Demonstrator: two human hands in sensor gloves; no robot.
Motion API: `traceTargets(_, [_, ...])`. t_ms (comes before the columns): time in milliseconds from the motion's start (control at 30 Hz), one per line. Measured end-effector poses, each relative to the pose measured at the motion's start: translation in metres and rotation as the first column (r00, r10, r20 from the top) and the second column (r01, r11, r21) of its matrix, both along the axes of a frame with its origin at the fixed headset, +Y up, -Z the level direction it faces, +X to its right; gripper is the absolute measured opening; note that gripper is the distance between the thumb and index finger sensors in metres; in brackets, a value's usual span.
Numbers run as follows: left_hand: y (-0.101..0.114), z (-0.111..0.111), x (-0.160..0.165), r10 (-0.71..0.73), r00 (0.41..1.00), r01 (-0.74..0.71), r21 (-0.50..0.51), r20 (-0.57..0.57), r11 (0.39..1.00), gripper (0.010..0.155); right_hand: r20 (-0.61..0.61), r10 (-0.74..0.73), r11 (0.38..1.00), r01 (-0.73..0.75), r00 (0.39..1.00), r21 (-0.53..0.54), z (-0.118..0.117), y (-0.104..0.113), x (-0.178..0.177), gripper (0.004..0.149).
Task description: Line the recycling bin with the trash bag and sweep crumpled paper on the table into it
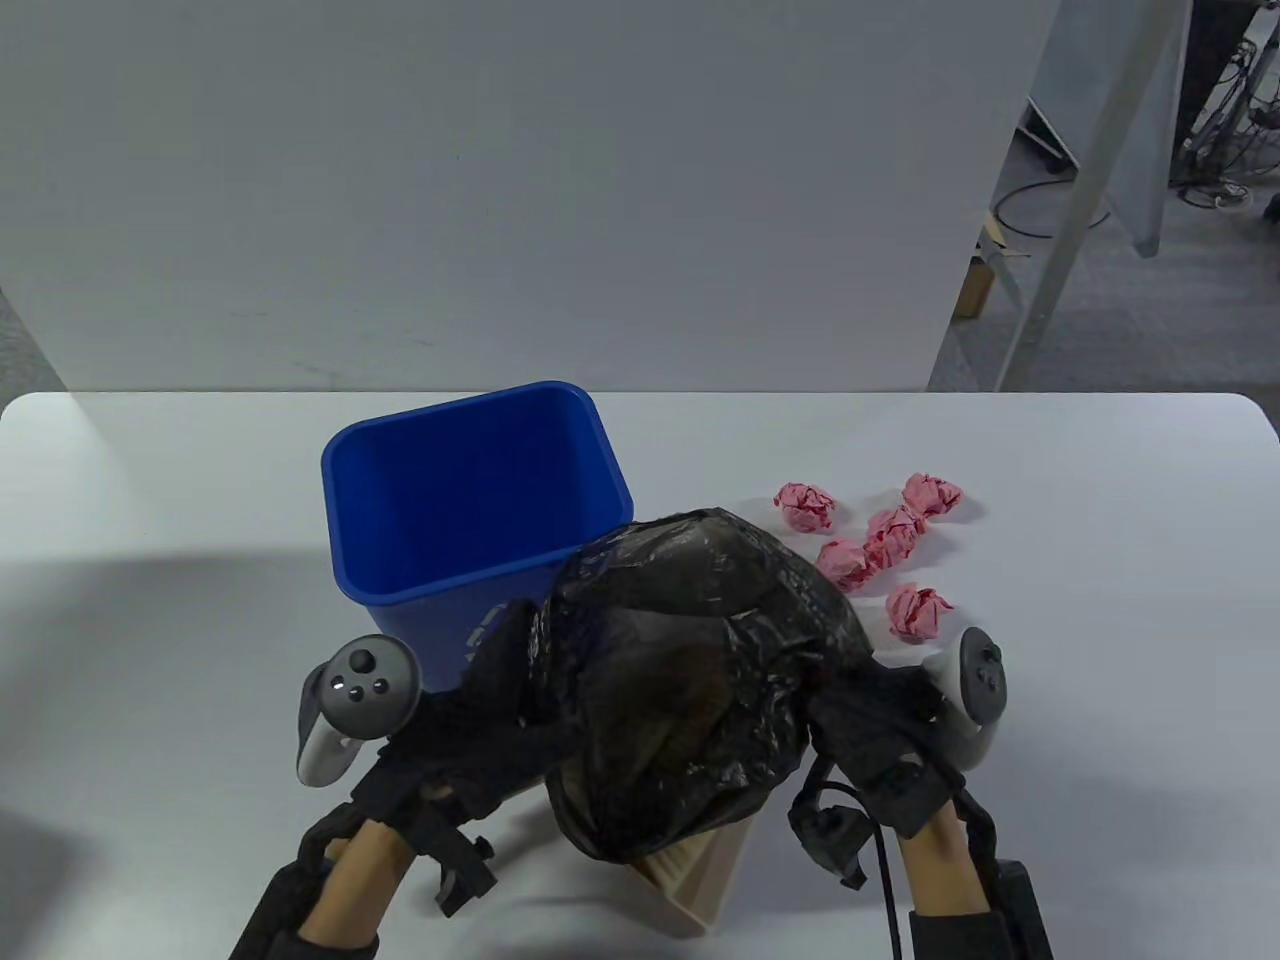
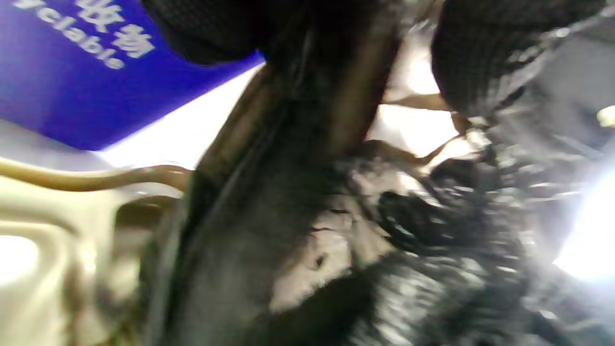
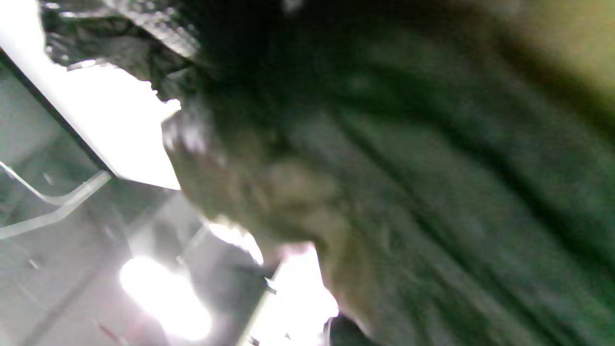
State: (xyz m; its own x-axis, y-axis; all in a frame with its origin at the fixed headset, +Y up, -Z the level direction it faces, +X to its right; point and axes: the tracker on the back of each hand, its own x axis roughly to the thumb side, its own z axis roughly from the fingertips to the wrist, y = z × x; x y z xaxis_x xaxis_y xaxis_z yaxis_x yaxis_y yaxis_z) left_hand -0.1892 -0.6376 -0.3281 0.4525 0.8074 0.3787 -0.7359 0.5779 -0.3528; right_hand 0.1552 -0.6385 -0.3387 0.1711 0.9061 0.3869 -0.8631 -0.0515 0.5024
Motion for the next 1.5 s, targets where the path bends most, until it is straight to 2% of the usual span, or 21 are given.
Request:
traceTargets(33, [-0.002,0.001,0.002,-0.015,0.999,0.015,0.005,-0.031,1.0,0.1,0.026,0.053,0.999,-0.053,0.998,0.008,0.002,0.001,-0.001,0.035])
traceTargets(100, [-0.002,0.005,0.001,-0.028,0.984,0.044,0.089,-0.177,0.995,0.073,0.159,0.248,0.968,-0.252,0.956,0.001,0.006,0.004,0.004,0.035])
traceTargets(167, [0.004,0.008,-0.006,-0.051,0.956,0.112,0.198,-0.288,0.974,0.054,0.331,0.381,0.919,-0.392,0.863,-0.036,0.008,0.004,0.014,0.034])
traceTargets(233, [0.009,0.012,-0.017,0.002,0.918,0.12,0.282,-0.397,0.952,0.044,0.442,0.442,0.886,-0.455,0.78,-0.082,0.008,0.002,0.027,0.034])
traceTargets(300, [0.013,0.013,-0.028,0.068,0.891,0.083,0.307,-0.449,0.948,0.043,0.466,0.401,0.913,-0.387,0.789,-0.13,0.006,-0.003,0.04,0.037])
traceTargets(333, [0.015,0.014,-0.033,0.106,0.878,0.049,0.307,-0.467,0.95,0.043,0.469,0.326,0.945,-0.291,0.821,-0.147,0.005,-0.006,0.048,0.038])
traceTargets(433, [0.017,0.014,-0.044,0.169,0.85,-0.003,0.316,-0.498,0.949,0.043,0.485,0.206,0.977,-0.148,0.85,-0.156,0.005,-0.01,0.058,0.04])
traceTargets(600, [0.018,0.014,-0.054,0.21,0.821,-0.037,0.318,-0.532,0.947,0.043,0.503,0.228,0.973,-0.177,0.834,-0.148,0.007,-0.01,0.059,0.047])
traceTargets(700, [0.019,0.014,-0.056,0.224,0.811,-0.054,0.312,-0.541,0.949,0.043,0.475,0.257,0.965,-0.201,0.841,-0.167,0.006,-0.013,0.056,0.064])
traceTargets(833, [0.019,0.014,-0.058,0.235,0.806,-0.068,0.309,-0.543,0.949,0.043,0.442,0.257,0.965,-0.201,0.859,-0.171,0.004,-0.016,0.054,0.074])
traceTargets(1033, [0.02,0.015,-0.061,0.249,0.795,-0.076,0.316,-0.553,0.946,0.043,0.378,0.301,0.941,-0.208,0.875,-0.267,0.005,-0.024,0.051,0.092])
traceTargets(1100, [0.02,0.016,-0.062,0.254,0.79,-0.081,0.316,-0.557,0.945,0.043,0.399,0.25,0.951,-0.145,0.882,-0.274,0.004,-0.026,0.053,0.092])
traceTargets(1200, [0.021,0.016,-0.064,0.261,0.784,-0.086,0.318,-0.563,0.944,0.043,0.44,0.053,0.953,0.086,0.896,-0.291,0.006,-0.027,0.06,0.087])
traceTargets(1233, [0.021,0.016,-0.064,0.262,0.784,-0.087,0.319,-0.563,0.944,0.043,0.446,-0.026,0.948,0.164,0.895,-0.272,0.007,-0.027,0.063,0.087])
traceTargets(1300, [0.021,0.016,-0.063,0.259,0.787,-0.084,0.318,-0.56,0.944,0.043,0.421,-0.107,0.948,0.22,0.901,-0.231,0.009,-0.023,0.063,0.092])
traceTargets(1367, [0.02,0.016,-0.061,0.248,0.796,-0.076,0.316,-0.553,0.946,0.043,0.379,-0.069,0.971,0.149,0.923,-0.186,0.012,-0.014,0.057,0.098])
traceTargets(1433, [0.02,0.016,-0.058,0.235,0.805,-0.062,0.316,-0.545,0.947,0.043,0.334,0.157,0.982,-0.11,0.93,-0.155,0.018,-0.003,0.045,0.104])
traceTargets(1467, [0.02,0.016,-0.058,0.231,0.809,-0.057,0.318,-0.541,0.946,0.043,0.334,0.287,0.956,-0.248,0.898,-0.156,0.02,0.001,0.04,0.105])
traceTargets(1500, [0.02,0.016,-0.057,0.228,0.813,-0.054,0.32,-0.535,0.946,0.043,0.357,0.435,0.9,-0.407,0.827,-0.155,0.02,0.004,0.034,0.104])
